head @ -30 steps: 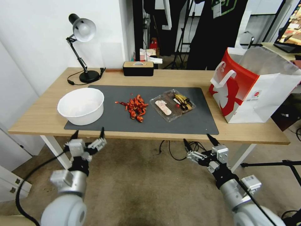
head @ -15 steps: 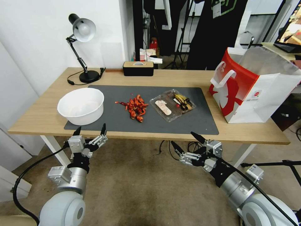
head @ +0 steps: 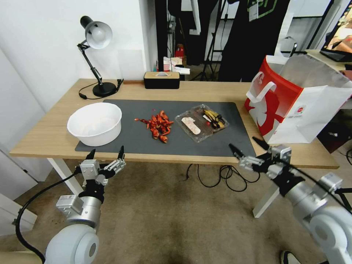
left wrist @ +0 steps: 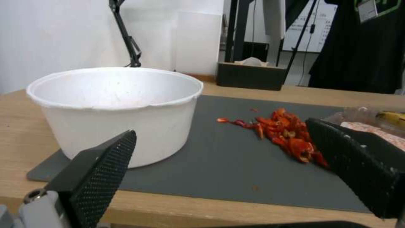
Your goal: Close the disposable takeout box, then place it into the delivery bag.
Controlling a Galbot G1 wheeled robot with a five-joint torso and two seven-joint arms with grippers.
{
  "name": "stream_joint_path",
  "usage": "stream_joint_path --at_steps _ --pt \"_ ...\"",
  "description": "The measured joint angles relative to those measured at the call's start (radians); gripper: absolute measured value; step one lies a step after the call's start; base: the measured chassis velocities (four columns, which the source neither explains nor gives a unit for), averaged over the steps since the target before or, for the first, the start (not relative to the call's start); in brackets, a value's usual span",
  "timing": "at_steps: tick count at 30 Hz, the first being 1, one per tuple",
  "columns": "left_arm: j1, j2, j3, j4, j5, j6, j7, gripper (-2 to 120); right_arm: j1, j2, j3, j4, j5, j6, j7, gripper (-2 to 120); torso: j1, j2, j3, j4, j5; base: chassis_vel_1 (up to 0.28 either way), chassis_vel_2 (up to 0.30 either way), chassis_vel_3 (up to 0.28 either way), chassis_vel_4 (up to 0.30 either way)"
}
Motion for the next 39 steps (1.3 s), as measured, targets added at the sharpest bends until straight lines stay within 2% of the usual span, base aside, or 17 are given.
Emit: stream_joint_path --at_steps 10,17,20,24,39 --pt "0.018 -0.013 0.031 -0.05 0.015 -0.017 0.043 100 0.132 0.001 -0.148 -0.084 0.002 -0.002 0.086 100 0.0 0.0 0.0 0.0002 -0.0002 0.0 0.0 0.0 0.0" --pt "0.031 -0.008 0.029 -0.058 0.021 -0.011 0.045 100 0.217 0.055 -0.244 -0.116 0.024 -0.083 0.213 100 0.0 0.0 0.0 0.0001 -0.0002 0.0 0.0 0.0 0.0" --pt "0.036 -0.011 0.027 -0.063 0.021 -0.003 0.045 100 0.278 0.098 -0.302 -0.148 0.08 -0.142 0.31 100 0.0 0.0 0.0 0.0002 -0.0003 0.0 0.0 0.0 0.0" --pt "0.048 -0.013 0.02 -0.061 0.021 -0.007 0.045 100 0.323 0.132 -0.35 -0.191 0.117 -0.168 0.366 100 0.0 0.0 0.0 0.0001 0.0 0.0 0.0 0.0 0.0" --pt "0.053 -0.024 0.008 -0.047 0.024 -0.012 0.044 100 0.417 0.177 -0.428 -0.28 0.229 -0.199 0.468 100 0.0 0.0 0.0 0.0001 -0.0002 0.0 0.0 0.0 0.0"
